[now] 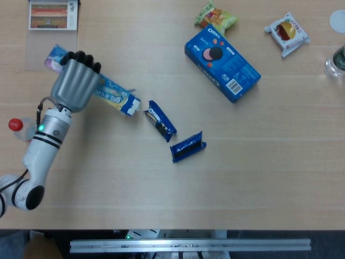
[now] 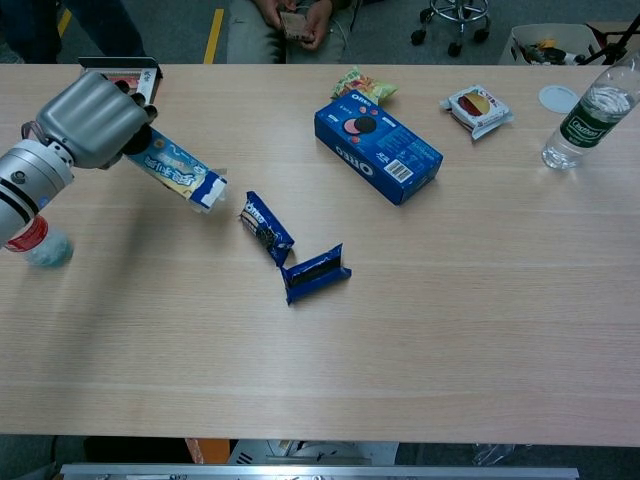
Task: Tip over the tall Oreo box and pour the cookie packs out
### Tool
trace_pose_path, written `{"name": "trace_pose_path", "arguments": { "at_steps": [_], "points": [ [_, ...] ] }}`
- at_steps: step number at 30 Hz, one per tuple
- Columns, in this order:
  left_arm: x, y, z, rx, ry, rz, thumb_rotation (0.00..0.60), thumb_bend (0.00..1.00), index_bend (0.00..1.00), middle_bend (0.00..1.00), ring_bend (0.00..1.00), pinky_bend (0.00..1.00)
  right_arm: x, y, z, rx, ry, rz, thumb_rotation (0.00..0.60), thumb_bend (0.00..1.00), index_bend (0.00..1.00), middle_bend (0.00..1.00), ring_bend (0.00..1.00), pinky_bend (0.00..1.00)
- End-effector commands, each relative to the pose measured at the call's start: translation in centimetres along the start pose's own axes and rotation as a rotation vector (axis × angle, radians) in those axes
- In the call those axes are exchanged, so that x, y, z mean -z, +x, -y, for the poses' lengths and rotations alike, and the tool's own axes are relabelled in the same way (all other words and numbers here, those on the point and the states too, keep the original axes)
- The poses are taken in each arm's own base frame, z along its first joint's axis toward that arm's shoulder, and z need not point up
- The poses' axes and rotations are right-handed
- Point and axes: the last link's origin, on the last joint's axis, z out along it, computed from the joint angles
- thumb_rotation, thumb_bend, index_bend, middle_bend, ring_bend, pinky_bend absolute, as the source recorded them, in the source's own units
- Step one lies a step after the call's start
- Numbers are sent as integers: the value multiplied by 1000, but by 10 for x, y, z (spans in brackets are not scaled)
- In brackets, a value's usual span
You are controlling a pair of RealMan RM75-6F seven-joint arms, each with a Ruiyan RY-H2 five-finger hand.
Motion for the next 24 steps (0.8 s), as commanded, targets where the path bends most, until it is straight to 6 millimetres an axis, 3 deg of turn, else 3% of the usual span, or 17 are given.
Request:
{"name": "trace_pose_path", "arguments": {
  "at_steps": [1, 9, 12, 15, 24],
  "points": [
    [6, -8, 2, 50, -17, 64, 600, 271, 363, 349, 321, 498, 0, 0, 0, 0, 0, 3, 600, 183, 369, 401, 393, 418],
    [2, -15, 1, 165, -21, 154, 600, 270, 345, 340, 319, 498, 2, 1, 0, 2, -8, 0, 600, 183, 369, 401, 393, 418],
    [2, -18, -1, 221, -18, 201, 600, 270, 229, 272, 291, 470, 3, 2, 0, 3, -9, -2, 600, 183, 369, 401, 393, 418],
    [2, -16, 0, 248, -13, 224, 600, 270, 101, 184, 217, 377, 2, 2, 0, 3, -8, 0, 600, 183, 369, 401, 393, 418],
    [13, 2, 12, 354, 52, 168, 600, 270, 61, 144, 185, 348, -2, -2, 0, 3, -7, 15, 600, 183, 369, 401, 393, 418]
  ]
}}
